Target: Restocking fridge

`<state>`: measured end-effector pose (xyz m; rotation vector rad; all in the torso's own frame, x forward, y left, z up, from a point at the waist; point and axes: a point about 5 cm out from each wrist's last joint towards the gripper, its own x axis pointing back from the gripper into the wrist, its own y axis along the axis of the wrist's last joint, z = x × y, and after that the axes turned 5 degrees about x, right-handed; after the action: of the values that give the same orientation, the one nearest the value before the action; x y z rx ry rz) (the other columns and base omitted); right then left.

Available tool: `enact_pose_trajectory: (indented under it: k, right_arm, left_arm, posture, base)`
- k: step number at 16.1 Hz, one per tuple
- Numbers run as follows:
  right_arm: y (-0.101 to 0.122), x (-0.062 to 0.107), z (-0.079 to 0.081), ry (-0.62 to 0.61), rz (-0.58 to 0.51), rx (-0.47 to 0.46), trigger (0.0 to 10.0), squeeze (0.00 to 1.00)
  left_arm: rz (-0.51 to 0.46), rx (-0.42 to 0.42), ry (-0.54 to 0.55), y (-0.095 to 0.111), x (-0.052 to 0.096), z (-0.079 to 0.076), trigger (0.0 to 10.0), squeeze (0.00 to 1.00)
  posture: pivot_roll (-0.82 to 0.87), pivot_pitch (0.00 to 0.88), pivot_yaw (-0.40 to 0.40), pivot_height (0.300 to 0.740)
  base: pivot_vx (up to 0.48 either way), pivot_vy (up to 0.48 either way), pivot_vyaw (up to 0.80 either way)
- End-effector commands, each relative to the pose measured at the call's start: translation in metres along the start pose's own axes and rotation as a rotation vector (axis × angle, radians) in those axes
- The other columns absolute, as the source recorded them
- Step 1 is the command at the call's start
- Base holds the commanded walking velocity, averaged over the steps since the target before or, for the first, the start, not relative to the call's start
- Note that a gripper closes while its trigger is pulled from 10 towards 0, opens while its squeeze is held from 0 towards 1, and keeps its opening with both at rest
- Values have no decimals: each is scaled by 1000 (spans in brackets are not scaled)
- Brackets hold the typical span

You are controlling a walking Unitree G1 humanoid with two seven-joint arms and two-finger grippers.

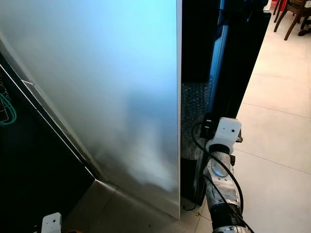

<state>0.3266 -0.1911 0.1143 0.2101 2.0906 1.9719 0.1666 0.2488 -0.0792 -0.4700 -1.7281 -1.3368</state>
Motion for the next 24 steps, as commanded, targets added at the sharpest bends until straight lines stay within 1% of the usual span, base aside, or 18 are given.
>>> enact_pose_trajectory:
  k: [1, 6, 7, 8, 9, 10, 16, 19, 20, 21, 22, 23, 24]
  right_arm:
    - [2, -1, 4, 8, -6, -12, 10000, 0]
    - [2, -1, 4, 8, -6, -13, 10000, 0]
    - [4, -4, 8, 32, -10, -21, 10000, 0]
    - [9, -11, -5, -4, -27, -10, 10000, 0]
    - [11, -14, -12, -29, -34, -5, 10000, 0]
    - [13, -16, -27, -83, -42, 7, 10000, 0]
    - [12, -16, -53, -172, -47, 30, 10000, 0]
    - [3, -7, -67, -235, -25, 50, 10000, 0]
    - [-5, 0, -75, -268, 1, 63, 10000, 0]
    - [-9, 4, -81, -290, 11, 73, 10000, 0]
    - [-13, 9, -90, -327, 24, 91, 10000, 0]
    - [-17, 17, -106, -393, 36, 123, 10000, 0]
    - [-18, 21, -115, -425, 38, 138, 10000, 0]
  left_arm:
    - [-14, -24, 6, 4, 0, 5, 10000, 0]
    - [-14, -24, 6, 4, 0, 5, 10000, 0]
    - [-12, -27, 5, 3, 0, 5, 10000, 0]
    - [-7, -34, 1, 1, 1, 3, 10000, 0]
    - [-6, -36, 0, 0, 1, 3, 10000, 0]
    - [-7, -38, 0, 1, 1, 3, 10000, 0]
    - [-9, -47, -1, 2, 0, 4, 10000, 0]
    - [-9, -51, -1, 2, 0, 4, 10000, 0]
    - [-8, -52, -3, 2, 0, 4, 10000, 0]
    - [-7, -52, -3, 2, 0, 4, 10000, 0]
    - [-7, -52, -3, 2, 0, 4, 10000, 0]
    - [-6, -54, -4, 1, 0, 4, 10000, 0]
    - [-5, -55, -6, 1, 0, 3, 10000, 0]
  posture:
    - [-270, 0, 133, 740]
    - [-270, 0, 133, 740]
    - [-268, 0, 132, 740]
    - [-270, 0, 129, 740]
    - [-270, 0, 130, 740]
    - [-270, 0, 132, 740]
    - [-271, 0, 139, 740]
    - [-272, 0, 141, 740]
    - [-272, 0, 141, 740]
    - [-272, 0, 139, 740]
    - [-272, 0, 139, 740]
    - [-278, 0, 138, 740]
    - [-278, 0, 137, 740]
  base:
    - [0, 0, 0]
    - [0, 0, 0]
    - [0, 0, 0]
    - [0, 0, 0]
    - [0, 0, 0]
    - [0, 0, 0]
    - [0, 0, 0]
    - [0, 0, 0]
    - [0, 0, 0]
    - [0, 0, 0]
    - [0, 0, 0]
    - [0, 0, 0]
    - [0, 0, 0]
